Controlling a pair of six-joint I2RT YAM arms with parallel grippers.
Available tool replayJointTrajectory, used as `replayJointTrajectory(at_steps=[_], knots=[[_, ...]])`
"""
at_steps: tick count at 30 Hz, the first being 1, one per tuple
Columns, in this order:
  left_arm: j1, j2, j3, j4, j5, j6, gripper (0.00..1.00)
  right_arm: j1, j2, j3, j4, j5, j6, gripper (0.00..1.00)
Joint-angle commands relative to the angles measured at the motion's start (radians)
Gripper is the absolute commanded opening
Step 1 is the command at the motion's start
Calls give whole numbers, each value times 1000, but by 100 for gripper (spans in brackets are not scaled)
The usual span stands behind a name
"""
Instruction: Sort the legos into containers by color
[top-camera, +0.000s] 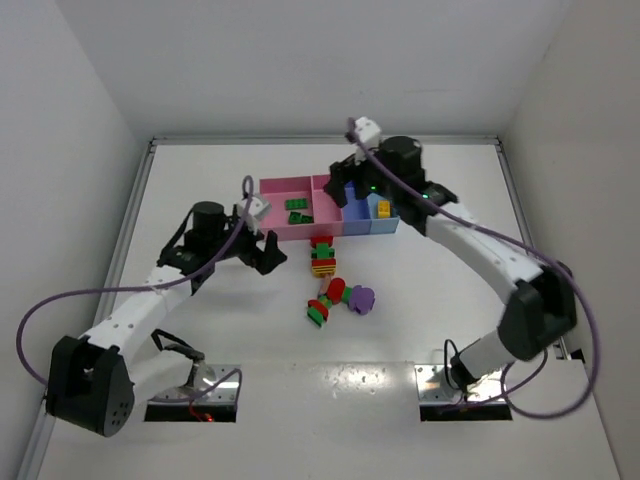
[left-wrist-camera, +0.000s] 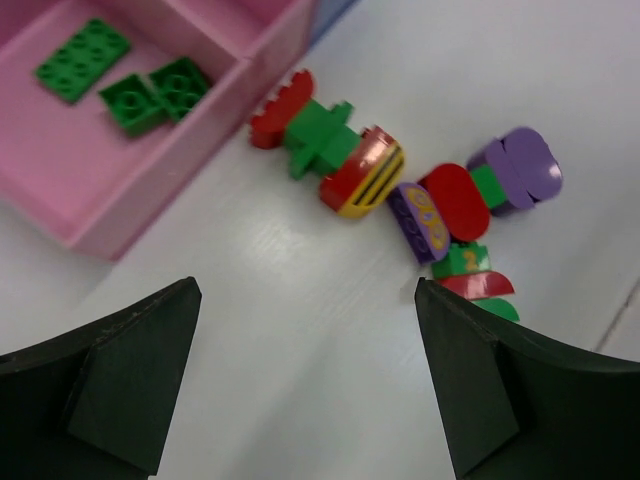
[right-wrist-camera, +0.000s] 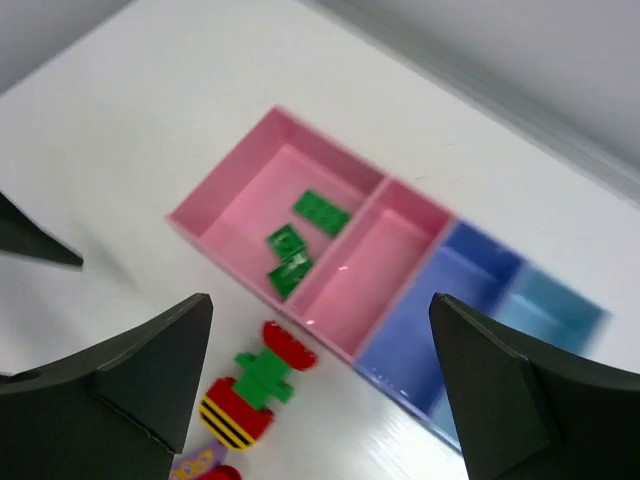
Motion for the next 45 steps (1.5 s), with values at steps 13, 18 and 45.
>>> replayJointTrajectory(at_steps=[13,18,45], knots=[[-451,312,-33,93,-238,-87,86,-128,-473,-348,-216,182,-10,89],[-572,420,5,104,-267,-119,85,-173,-483,-358,-225,153,-10,89],[-646,535,33,132,-397,-126,28,-222,-520,-388,-254,17,-13,86]])
